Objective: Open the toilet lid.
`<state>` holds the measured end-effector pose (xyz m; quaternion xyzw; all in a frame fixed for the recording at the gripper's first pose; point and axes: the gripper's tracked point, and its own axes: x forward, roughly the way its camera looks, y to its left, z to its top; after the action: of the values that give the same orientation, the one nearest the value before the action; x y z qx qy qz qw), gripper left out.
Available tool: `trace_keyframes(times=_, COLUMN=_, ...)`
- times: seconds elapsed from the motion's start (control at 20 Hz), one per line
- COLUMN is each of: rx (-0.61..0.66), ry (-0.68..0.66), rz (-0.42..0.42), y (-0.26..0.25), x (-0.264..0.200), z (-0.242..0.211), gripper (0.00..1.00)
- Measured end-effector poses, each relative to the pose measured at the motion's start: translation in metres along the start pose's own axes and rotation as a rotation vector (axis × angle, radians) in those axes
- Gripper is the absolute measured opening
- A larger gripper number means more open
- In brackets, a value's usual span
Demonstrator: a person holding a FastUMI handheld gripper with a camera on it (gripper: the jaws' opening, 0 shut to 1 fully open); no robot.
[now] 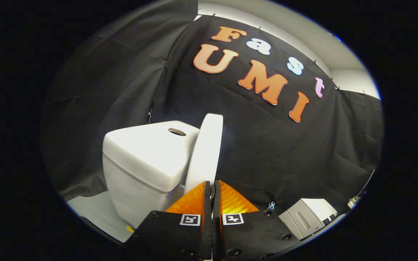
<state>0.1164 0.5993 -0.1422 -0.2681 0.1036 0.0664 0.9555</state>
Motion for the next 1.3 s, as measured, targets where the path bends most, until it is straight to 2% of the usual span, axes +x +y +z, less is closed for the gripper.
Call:
trace_keyframes(times=0.15, rx=0.021, ry=-0.001, rz=0.018, y=-0.001, x=0.005, z=0.002, gripper=0.13)
trace_keyframes(times=0.35, rx=0.057, ry=0.016, rz=0.105, y=0.014, x=0.003, z=-0.002, gripper=0.45)
trace_keyframes(times=0.45, rx=0.051, ry=0.018, rz=0.109, y=0.012, x=0.000, z=0.001, gripper=0.63)
trace_keyframes(times=0.5, rx=0.053, ry=0.007, rz=0.116, y=0.012, x=-0.001, z=0.003, gripper=0.75)
trace_keyframes(times=0.75, rx=0.123, ry=-0.051, rz=0.183, y=0.003, x=-0.015, z=0.025, gripper=0.95)
trace_keyframes(times=0.85, rx=0.139, ry=-0.081, rz=0.194, y=-0.009, x=-0.023, z=0.040, gripper=0.96)
trace_keyframes(times=1.05, rx=0.234, ry=-0.095, rz=0.291, y=-0.026, x=-0.033, z=0.054, gripper=0.97)
trace_keyframes(times=1.3, rx=0.314, ry=-0.142, rz=0.235, y=-0.100, x=-0.036, z=0.065, gripper=0.97)
